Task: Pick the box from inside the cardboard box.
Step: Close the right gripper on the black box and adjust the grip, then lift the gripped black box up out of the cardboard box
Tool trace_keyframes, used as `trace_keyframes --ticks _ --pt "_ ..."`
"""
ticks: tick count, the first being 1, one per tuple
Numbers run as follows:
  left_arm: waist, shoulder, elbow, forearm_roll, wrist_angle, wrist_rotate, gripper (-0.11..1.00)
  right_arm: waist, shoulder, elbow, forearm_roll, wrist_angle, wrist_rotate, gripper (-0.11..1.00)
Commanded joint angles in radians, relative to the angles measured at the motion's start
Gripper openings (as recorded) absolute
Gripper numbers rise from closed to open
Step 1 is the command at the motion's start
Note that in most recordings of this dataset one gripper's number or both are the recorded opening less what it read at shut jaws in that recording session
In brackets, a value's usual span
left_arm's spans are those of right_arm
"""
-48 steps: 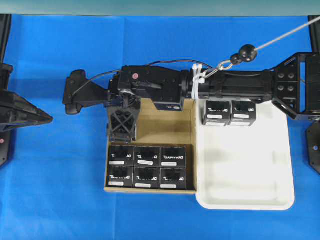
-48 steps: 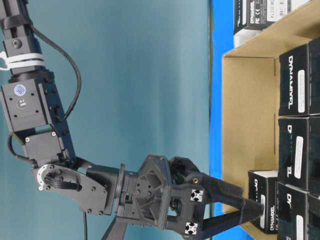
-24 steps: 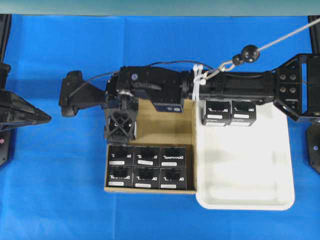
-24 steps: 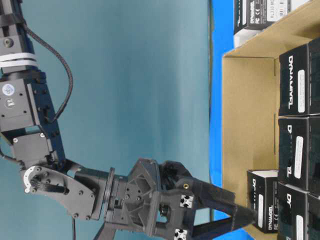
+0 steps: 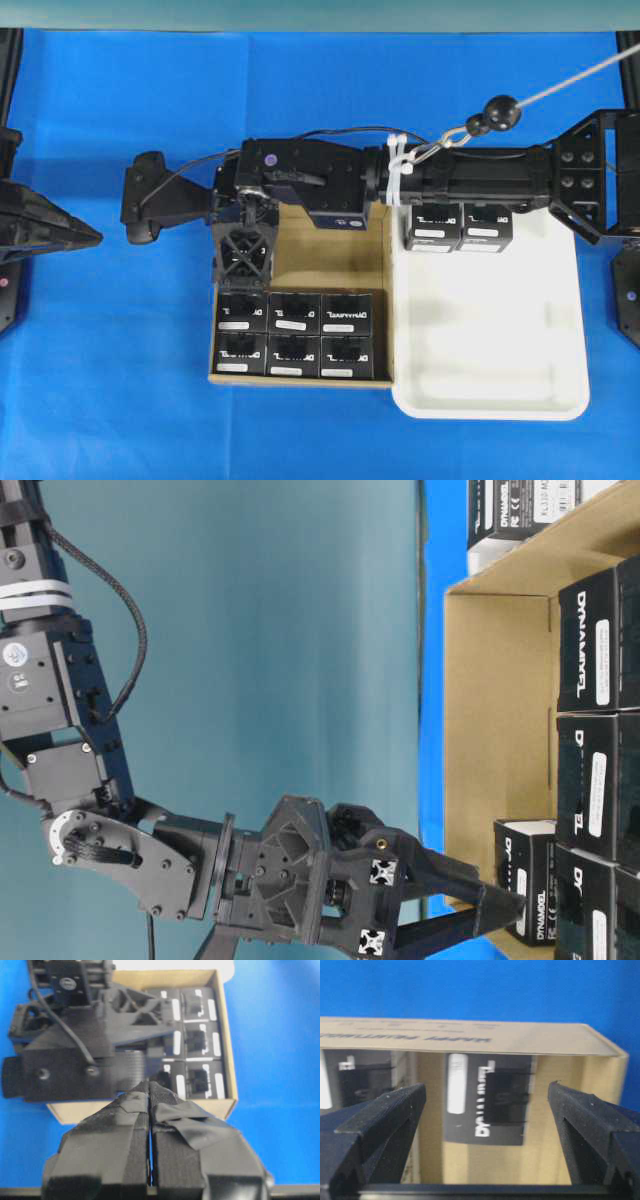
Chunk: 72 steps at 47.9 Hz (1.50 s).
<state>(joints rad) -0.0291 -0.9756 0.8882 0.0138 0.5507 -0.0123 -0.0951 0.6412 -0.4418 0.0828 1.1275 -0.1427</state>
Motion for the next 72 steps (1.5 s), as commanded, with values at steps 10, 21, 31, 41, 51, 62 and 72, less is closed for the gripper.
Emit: trace_keyframes --ticks 10,21,31,41,51,62,72 --pt "-0.002 0.005 -0.015 0.003 -0.009 0.000 -0.05 0.012 0.037 0.017 0.005 -0.028 0.000 0.98" --pt "-0.002 0.005 -0.009 0.002 -0.009 0.002 -0.05 0.005 0.043 0.064 0.005 -0.051 -0.002 0.98" --pt "-0.002 0.005 -0.008 0.002 -0.009 0.003 -0.05 0.003 0.038 0.084 0.005 -0.112 0.003 0.97" --pt "-0.002 0.005 -0.006 0.003 -0.012 0.000 -0.05 0.006 0.038 0.078 0.005 -0.118 0.009 0.88" --pt "-0.002 0.005 -0.008 0.003 -0.017 0.000 -0.05 0.005 0.011 0.071 0.005 -0.077 0.014 0.63" --pt "-0.002 0.005 -0.008 0.002 -0.021 0.006 -0.05 -0.009 -0.077 0.057 0.005 -0.060 0.023 0.63" --pt "-0.002 0.003 -0.008 0.002 -0.021 0.000 -0.05 -0.025 -0.193 0.078 0.005 0.054 0.014 0.63"
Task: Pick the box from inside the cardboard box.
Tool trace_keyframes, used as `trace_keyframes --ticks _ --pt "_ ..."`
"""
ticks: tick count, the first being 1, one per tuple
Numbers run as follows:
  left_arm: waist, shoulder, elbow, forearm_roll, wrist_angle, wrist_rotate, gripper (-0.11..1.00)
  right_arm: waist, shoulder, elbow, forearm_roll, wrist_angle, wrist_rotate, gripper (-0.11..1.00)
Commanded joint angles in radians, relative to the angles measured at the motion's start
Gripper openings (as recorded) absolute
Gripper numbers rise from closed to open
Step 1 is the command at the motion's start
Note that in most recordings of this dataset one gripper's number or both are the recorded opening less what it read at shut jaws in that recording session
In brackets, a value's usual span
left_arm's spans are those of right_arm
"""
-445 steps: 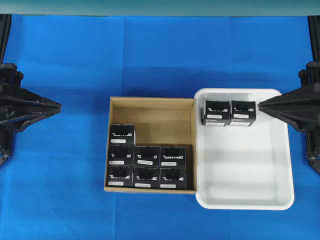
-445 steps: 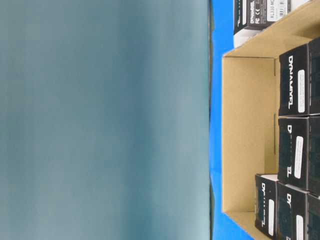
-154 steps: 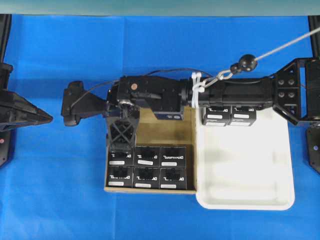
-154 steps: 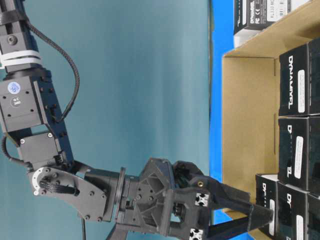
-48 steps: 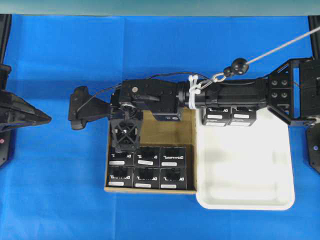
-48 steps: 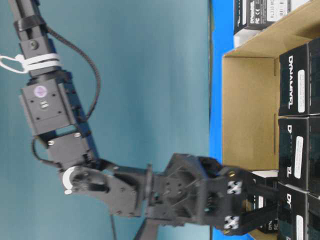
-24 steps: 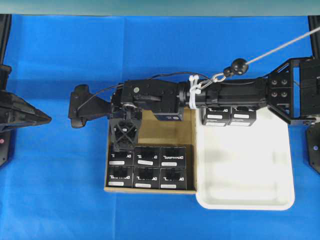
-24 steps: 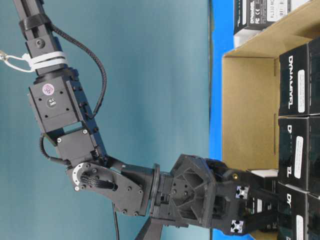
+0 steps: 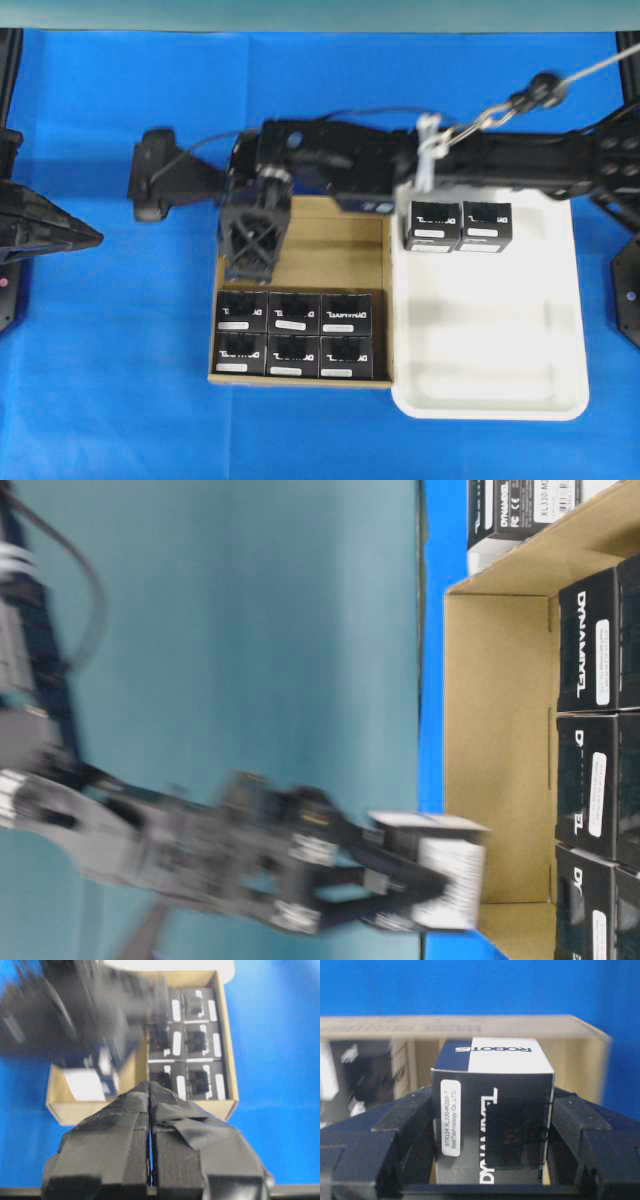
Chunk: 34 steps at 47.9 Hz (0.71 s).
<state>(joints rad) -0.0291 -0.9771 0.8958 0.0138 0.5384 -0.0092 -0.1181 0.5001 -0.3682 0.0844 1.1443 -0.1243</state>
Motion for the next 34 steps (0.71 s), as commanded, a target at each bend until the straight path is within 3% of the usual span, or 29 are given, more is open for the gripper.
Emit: trace_keyframes --ticks 1,14,34 --pt "-0.002 0.005 -0.015 0.002 -0.009 -0.003 -0.05 -0.002 -0.066 0.012 0.003 0.058 -0.008 0.63" --pt "-0.002 0.005 -0.015 0.002 -0.009 0.000 -0.05 0.000 -0.244 0.135 0.003 0.130 0.000 0.63" --pt "-0.002 -0.005 -0.017 0.003 -0.009 -0.003 -0.05 0.023 -0.515 0.571 0.003 0.124 0.002 0.63"
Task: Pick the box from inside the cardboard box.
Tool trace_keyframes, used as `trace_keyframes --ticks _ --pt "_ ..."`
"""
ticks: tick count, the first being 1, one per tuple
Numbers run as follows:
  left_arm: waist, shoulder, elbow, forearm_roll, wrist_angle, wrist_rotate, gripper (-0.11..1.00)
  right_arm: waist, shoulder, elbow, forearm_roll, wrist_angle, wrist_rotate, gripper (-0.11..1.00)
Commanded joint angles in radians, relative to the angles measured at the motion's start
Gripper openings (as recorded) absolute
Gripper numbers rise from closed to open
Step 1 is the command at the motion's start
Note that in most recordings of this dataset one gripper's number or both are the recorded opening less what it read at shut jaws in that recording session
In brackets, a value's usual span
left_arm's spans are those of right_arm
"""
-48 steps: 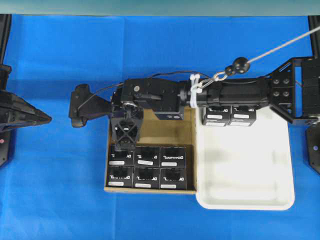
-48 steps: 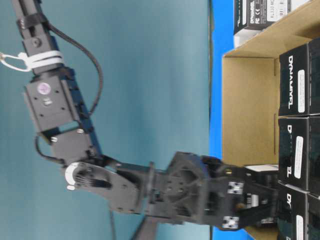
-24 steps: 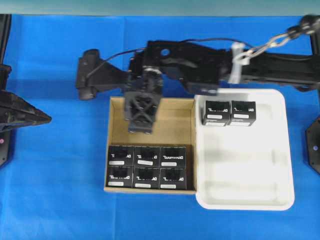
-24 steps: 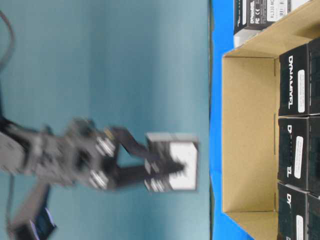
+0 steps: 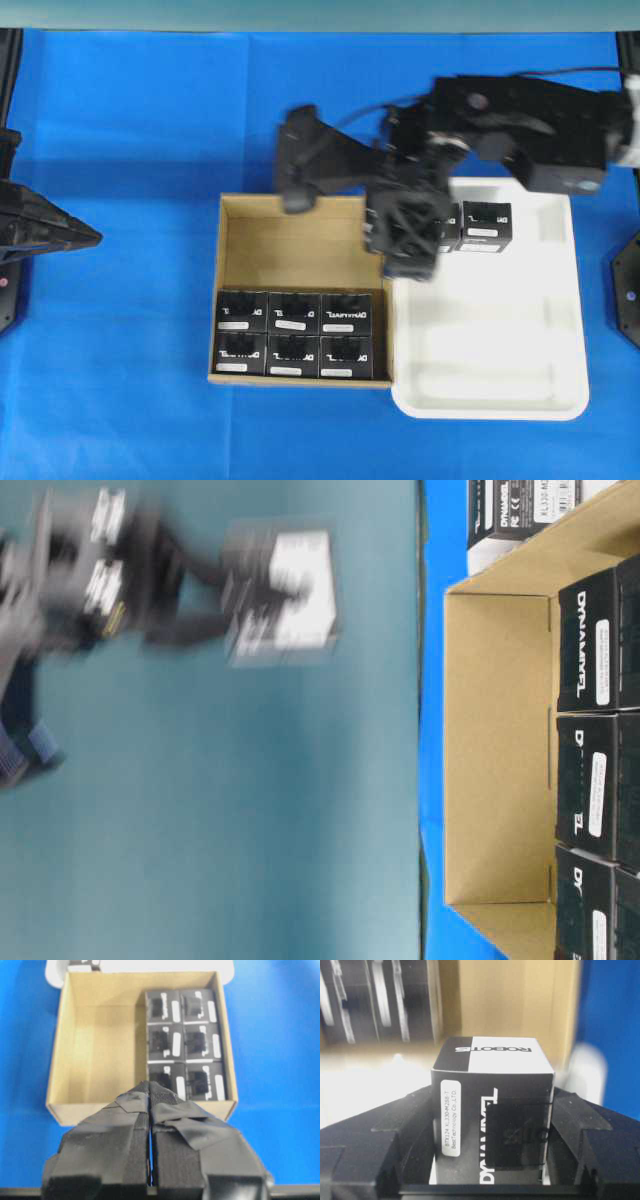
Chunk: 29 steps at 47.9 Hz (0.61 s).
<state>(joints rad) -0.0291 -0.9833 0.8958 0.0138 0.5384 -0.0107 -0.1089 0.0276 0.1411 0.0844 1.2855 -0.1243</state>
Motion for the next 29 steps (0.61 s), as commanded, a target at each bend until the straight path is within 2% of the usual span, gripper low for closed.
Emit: trace_keyframes --ticks 1,11,17,29 --pt "-0.002 0.002 -0.015 0.002 -0.009 -0.002 -0.05 0.017 -0.054 0.083 0.003 -0.025 0.002 0.63" --pt "-0.002 0.002 -0.015 0.003 -0.009 -0.002 -0.05 0.048 -0.143 0.285 0.003 -0.138 0.021 0.63" --pt "0.000 0.002 -0.017 0.002 -0.009 -0.002 -0.05 0.080 -0.150 0.385 0.003 -0.241 0.041 0.63" --pt "-0.002 0.003 -0.020 0.002 -0.012 -0.005 -0.05 0.097 -0.107 0.483 -0.009 -0.457 0.083 0.63"
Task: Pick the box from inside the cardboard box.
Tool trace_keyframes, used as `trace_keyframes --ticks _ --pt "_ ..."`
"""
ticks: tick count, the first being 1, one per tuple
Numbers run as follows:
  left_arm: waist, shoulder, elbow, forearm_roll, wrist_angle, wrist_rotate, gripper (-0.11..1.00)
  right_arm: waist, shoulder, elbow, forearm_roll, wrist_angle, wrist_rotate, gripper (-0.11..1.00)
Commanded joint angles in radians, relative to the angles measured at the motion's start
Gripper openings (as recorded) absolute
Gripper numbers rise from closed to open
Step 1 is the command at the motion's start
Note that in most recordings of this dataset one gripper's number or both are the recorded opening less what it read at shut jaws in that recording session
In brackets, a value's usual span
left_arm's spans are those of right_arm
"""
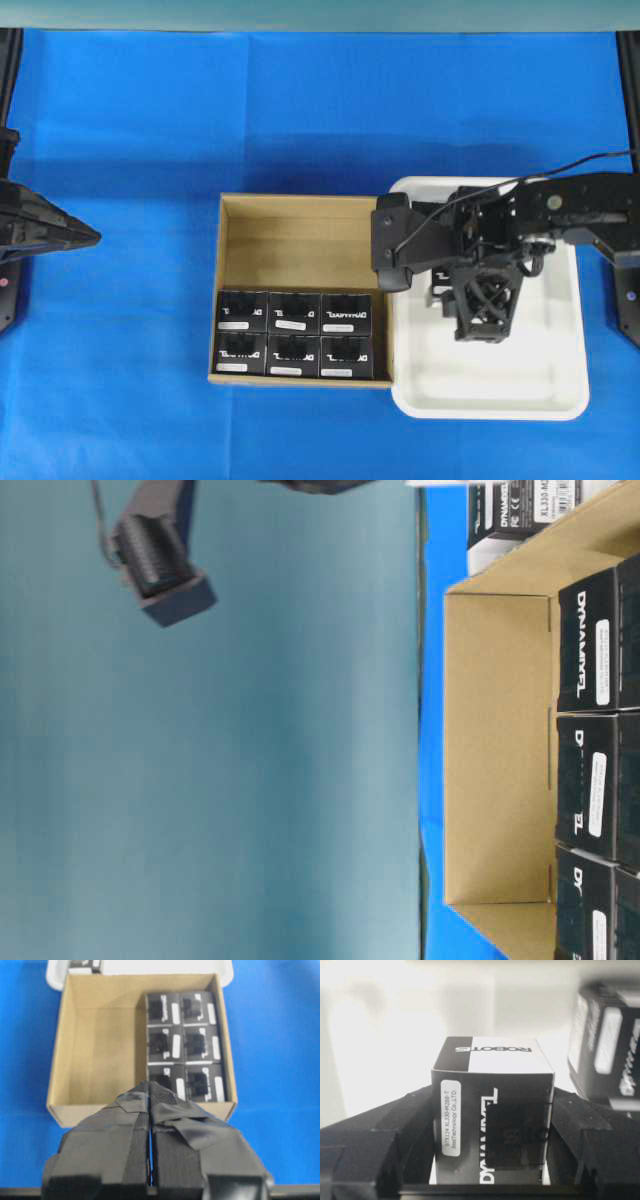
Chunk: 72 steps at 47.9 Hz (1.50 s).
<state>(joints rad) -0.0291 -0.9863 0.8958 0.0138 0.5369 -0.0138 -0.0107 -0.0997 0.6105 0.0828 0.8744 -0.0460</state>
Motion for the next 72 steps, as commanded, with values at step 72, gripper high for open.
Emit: trace_keyframes --ticks 72 --pt "0.005 0.014 -0.018 0.003 -0.078 0.002 -0.05 -0.021 0.135 -0.017 -0.031 -0.133 0.015 0.95"
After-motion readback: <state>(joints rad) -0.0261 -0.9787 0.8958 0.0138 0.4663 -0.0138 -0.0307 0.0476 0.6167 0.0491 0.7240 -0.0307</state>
